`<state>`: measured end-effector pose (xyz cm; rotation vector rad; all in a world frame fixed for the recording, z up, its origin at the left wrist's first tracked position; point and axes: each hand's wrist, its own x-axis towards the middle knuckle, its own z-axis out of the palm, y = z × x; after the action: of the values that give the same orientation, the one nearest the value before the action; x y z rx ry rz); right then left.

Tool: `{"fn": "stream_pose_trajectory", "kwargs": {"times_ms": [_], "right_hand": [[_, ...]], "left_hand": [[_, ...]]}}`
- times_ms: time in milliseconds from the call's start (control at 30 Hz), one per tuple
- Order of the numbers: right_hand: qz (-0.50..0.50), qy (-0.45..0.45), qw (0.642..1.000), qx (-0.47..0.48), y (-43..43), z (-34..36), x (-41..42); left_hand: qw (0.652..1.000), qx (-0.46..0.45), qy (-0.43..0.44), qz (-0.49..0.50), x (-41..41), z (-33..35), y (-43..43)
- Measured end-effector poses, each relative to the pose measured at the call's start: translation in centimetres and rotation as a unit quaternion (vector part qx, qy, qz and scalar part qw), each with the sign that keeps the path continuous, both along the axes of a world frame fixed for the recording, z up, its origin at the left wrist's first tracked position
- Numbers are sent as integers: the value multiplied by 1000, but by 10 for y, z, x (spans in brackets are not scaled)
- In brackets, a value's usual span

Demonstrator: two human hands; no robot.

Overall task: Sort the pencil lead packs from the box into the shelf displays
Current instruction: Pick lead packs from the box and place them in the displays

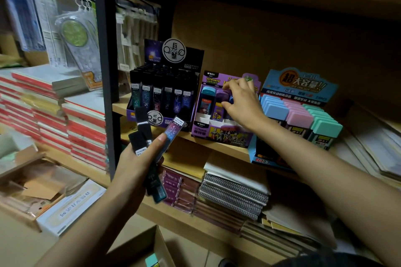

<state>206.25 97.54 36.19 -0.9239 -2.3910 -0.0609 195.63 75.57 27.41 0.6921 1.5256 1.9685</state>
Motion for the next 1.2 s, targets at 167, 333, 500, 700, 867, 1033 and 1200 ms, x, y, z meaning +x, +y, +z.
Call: {"fn": "stream_pose_trajectory", "kwargs": {"times_ms": [167,333,500,700,867,1033,1200], "right_hand": [[108,109,983,-106,-54,-8,9],[154,192,841,-482,-104,-39,3],[142,277,781,-541,-105,-42,-1],[170,366,768,-498,-84,-9,17],[165,358,851,-347,-63,13,24],[191,327,876,-299,-61,30,-27],[188,236,933,-196,-57,24,-81]], "left_hand": [[1000,3,-1,-10,5,1,1],[999,-10,13,-36,8,0,-1],[999,-15,16,-41,7,-3,0],[998,21,-26,-47,4,-3,2],[1000,9,15,-16,-2,2,0],[1000,21,16,15,-14,7,-7],[998,16,25,48,-25,9,-17]]}}
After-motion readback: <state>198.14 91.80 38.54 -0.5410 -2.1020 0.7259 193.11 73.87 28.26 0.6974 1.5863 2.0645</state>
